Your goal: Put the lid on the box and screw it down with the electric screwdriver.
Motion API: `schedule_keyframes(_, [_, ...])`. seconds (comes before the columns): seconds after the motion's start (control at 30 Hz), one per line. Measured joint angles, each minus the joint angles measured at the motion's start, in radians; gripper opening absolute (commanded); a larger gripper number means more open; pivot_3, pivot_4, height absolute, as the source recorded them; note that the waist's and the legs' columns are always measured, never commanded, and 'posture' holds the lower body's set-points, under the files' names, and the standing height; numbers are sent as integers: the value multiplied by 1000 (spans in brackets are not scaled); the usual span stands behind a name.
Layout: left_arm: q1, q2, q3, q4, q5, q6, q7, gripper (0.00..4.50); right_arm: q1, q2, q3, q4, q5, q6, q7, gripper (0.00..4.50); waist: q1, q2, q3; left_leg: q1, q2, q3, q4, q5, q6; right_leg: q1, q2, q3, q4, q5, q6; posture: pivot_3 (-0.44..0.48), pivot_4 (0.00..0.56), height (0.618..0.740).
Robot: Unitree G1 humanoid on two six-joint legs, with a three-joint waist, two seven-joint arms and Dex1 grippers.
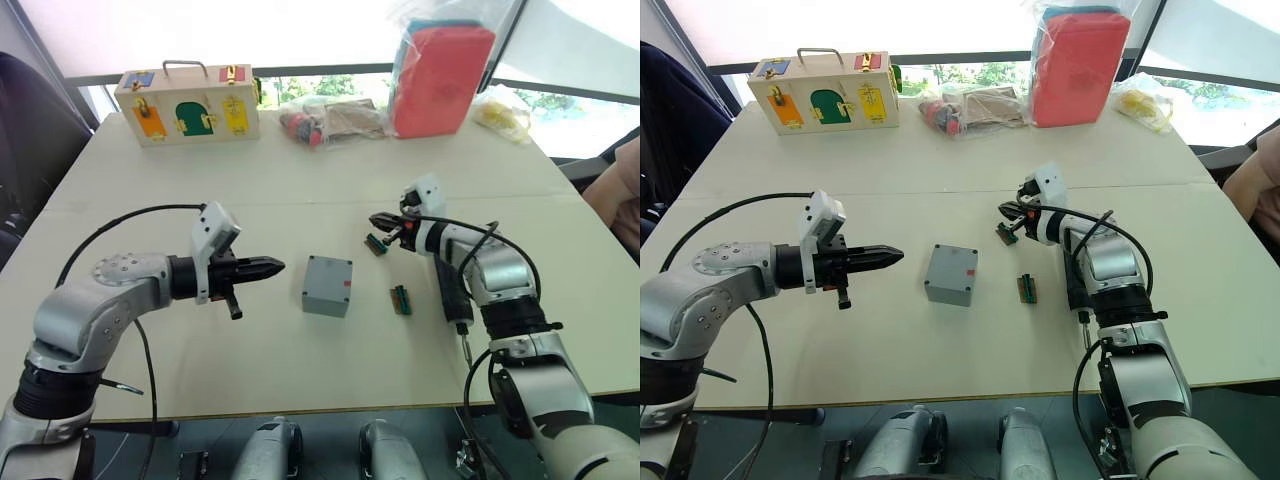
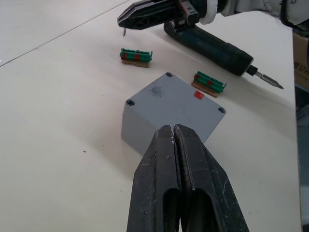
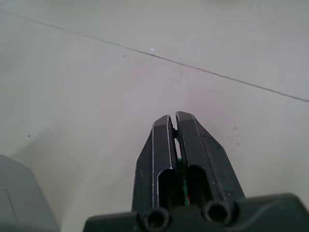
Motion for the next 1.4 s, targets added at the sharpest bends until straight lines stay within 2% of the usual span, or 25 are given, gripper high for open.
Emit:
schedule_keyframes(0.17, [24, 103, 29, -13, -41, 17, -81, 0, 111, -41, -7, -296, 128, 124, 76, 38, 1, 0, 0, 1, 0, 0, -1, 0, 0, 0, 0, 0, -1, 0, 0, 0, 150, 740])
schedule_keyframes(0.37, [24, 143, 34, -17, -58, 17, -133, 0, 215, -43, 19, -469, 200, 220, 71, 38, 3, 0, 0, 1, 0, 0, -1, 0, 0, 1, 0, 0, 0, 0, 0, 0, 150, 740])
schedule_keyframes(0.67, [15, 129, 29, -8, -55, 15, -124, 0, 248, -45, 62, -459, 193, 199, 43, 38, 3, 0, 0, 1, 0, 0, -1, 0, 0, 1, 0, 0, 0, 0, 0, 0, 150, 740])
schedule_keyframes(1.4, [20, 126, 29, -32, -58, 26, -84, 0, 245, -50, 50, -400, 201, 177, 33, 38, 3, 0, 0, 1, 0, 0, -1, 0, 0, 1, 0, 0, 0, 0, 0, 0, 150, 740])
